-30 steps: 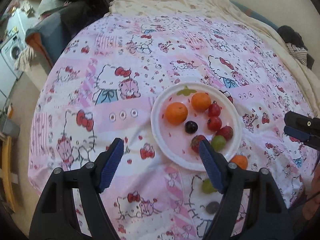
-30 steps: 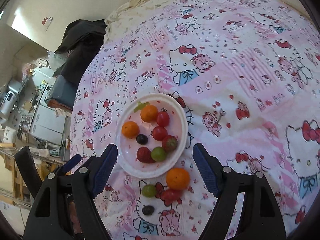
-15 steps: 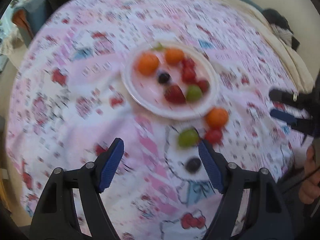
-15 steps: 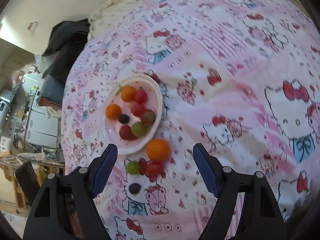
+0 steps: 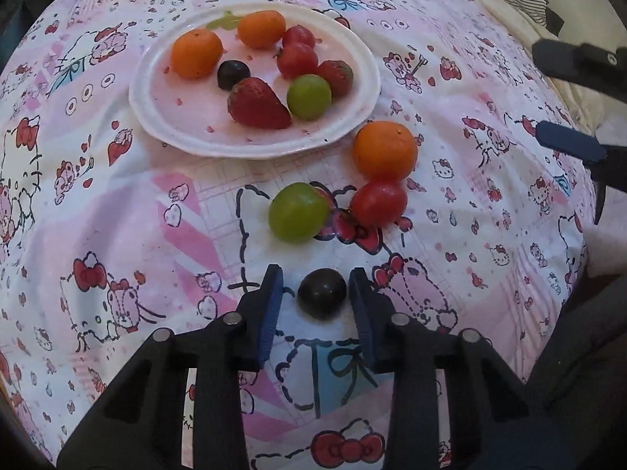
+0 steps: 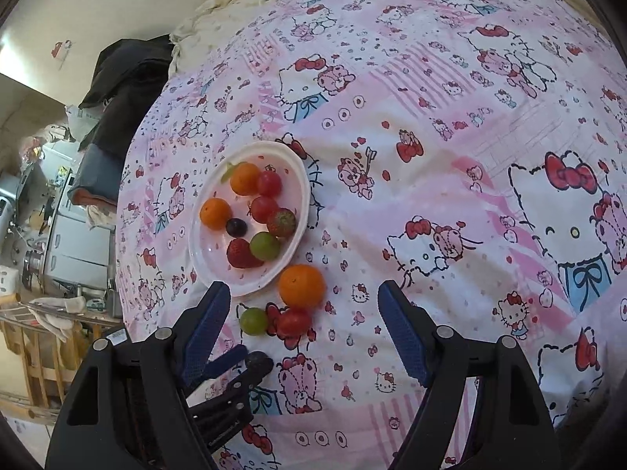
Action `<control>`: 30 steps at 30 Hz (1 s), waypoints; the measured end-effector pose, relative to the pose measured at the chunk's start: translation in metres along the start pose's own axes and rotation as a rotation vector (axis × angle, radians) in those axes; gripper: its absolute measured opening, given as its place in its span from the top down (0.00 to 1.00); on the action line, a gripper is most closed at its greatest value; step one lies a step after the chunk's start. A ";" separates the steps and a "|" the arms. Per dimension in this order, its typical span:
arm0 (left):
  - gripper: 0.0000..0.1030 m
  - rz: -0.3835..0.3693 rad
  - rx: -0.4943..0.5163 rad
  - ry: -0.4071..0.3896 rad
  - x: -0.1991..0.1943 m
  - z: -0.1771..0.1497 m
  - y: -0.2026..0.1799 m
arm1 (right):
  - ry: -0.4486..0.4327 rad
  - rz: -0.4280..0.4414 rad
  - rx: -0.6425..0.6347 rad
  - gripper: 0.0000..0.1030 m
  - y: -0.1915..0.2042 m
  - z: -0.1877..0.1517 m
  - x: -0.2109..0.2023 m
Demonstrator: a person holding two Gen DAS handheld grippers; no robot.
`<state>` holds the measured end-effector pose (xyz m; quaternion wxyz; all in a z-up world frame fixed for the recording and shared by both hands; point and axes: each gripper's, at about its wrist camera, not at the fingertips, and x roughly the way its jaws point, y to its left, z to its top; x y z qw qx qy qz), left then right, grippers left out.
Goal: Organize fruits
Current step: 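Grasp another dark grape with the left tool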
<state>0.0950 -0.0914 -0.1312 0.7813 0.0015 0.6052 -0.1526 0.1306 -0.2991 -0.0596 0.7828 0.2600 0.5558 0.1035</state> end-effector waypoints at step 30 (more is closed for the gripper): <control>0.82 0.092 -0.148 -0.171 -0.083 -0.004 0.062 | 0.212 -0.253 -0.290 0.32 0.047 -0.011 0.123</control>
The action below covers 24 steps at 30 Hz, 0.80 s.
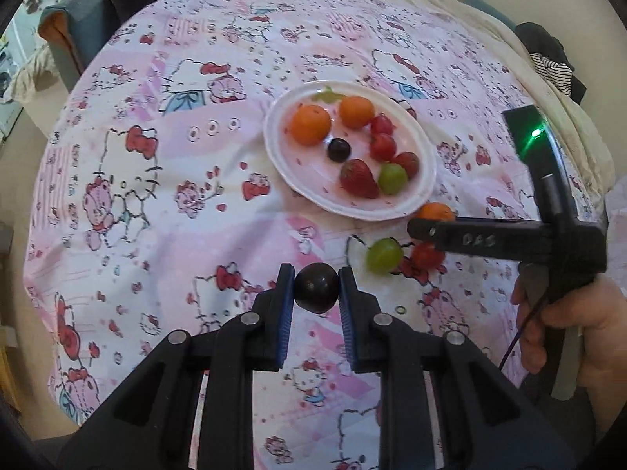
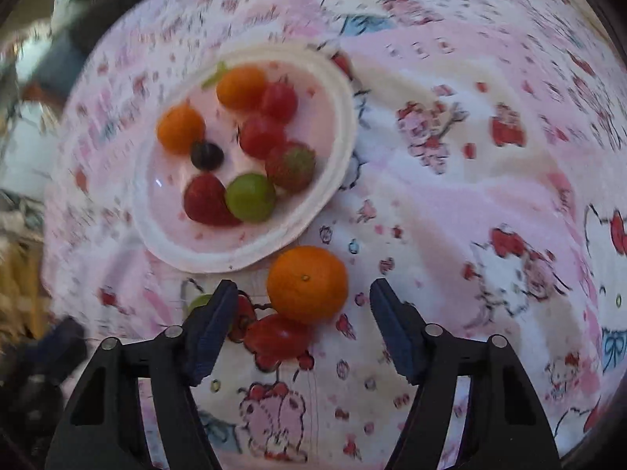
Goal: Organize fruits
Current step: 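Lift the dark grape with the left tool while the right tool grasps a mandarin orange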
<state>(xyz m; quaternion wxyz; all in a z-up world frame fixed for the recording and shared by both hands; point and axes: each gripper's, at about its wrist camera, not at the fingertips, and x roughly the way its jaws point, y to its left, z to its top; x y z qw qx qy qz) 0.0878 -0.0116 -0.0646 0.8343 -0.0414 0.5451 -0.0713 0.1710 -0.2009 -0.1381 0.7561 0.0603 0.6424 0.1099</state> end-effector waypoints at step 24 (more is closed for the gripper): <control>0.82 0.067 -0.048 -0.034 0.003 0.007 0.010 | -0.068 0.005 0.025 0.57 -0.037 -0.020 -0.044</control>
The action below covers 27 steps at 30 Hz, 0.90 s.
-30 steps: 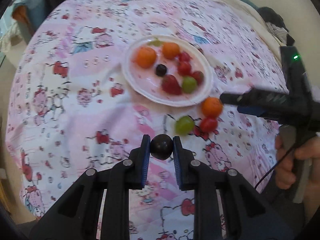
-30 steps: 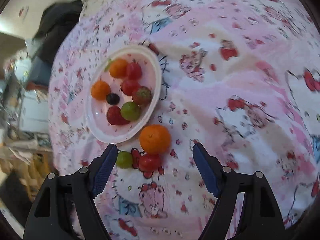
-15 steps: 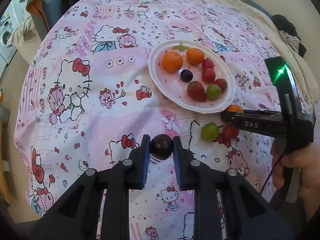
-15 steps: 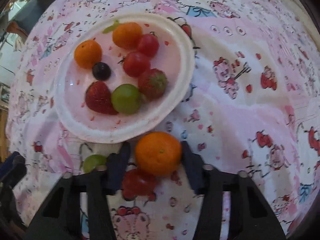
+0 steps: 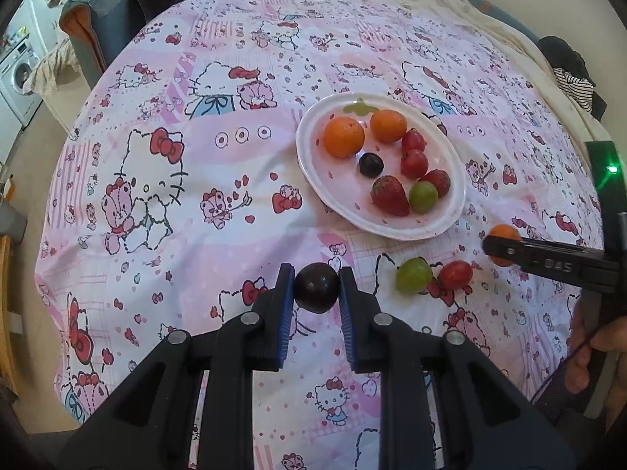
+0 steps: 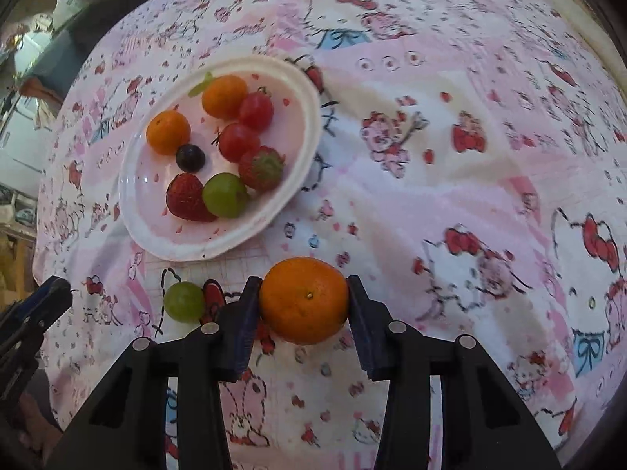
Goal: Organize fruits
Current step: 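Lift the dark grape with the left tool while the right tool grasps a mandarin orange, then carry the grape and orange over the plate and open both tools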
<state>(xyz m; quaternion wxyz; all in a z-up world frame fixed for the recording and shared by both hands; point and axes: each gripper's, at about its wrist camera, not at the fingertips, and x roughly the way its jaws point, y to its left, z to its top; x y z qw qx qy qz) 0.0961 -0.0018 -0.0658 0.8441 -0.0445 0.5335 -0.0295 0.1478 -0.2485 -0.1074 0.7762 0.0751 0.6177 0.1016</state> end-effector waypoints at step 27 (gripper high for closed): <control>0.82 0.063 -0.048 -0.306 -0.068 0.051 0.024 | -0.421 0.252 0.011 0.57 0.014 0.032 -0.117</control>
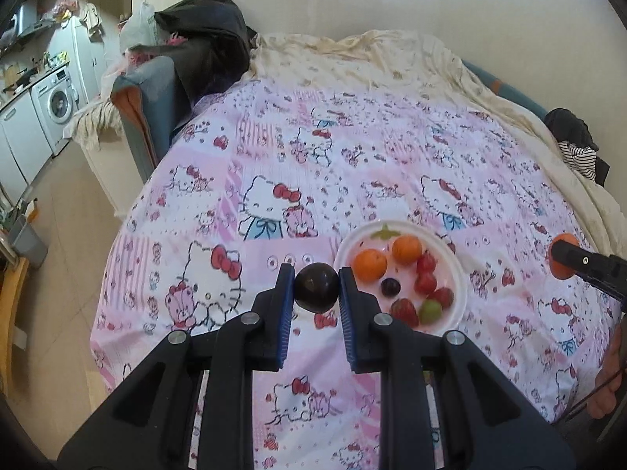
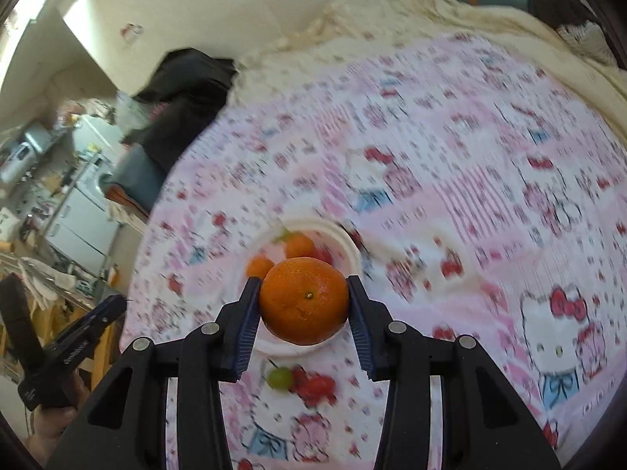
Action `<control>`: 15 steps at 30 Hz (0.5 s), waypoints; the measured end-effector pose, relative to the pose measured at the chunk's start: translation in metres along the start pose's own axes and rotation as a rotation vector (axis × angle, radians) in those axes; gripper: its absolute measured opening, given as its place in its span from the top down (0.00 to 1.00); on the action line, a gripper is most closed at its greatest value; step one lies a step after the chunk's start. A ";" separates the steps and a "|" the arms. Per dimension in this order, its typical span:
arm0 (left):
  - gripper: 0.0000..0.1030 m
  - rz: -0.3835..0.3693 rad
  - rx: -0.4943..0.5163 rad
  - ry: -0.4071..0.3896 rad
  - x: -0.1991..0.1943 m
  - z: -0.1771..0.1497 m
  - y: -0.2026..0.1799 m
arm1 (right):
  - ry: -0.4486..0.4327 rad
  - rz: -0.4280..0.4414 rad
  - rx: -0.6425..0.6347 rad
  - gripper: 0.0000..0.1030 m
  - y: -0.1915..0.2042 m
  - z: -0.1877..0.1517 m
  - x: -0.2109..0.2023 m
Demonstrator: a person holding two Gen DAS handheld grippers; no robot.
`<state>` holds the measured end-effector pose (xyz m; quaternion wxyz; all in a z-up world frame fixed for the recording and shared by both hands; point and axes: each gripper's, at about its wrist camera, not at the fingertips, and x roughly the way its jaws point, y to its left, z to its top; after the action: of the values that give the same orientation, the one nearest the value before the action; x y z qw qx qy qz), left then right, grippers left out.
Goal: Organize fruits
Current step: 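Carry the grape and orange over the plate and open both tools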
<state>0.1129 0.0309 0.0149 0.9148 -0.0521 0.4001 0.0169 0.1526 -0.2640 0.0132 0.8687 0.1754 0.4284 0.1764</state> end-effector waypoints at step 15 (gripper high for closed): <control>0.82 -0.015 0.097 0.077 0.058 0.010 -0.034 | 0.086 0.116 0.094 0.57 -0.016 0.011 0.071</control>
<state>0.1621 -0.0022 -0.0183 0.9004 -0.0114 0.4349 -0.0112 0.2044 -0.2471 -0.0355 0.8286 0.2329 0.4620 0.2137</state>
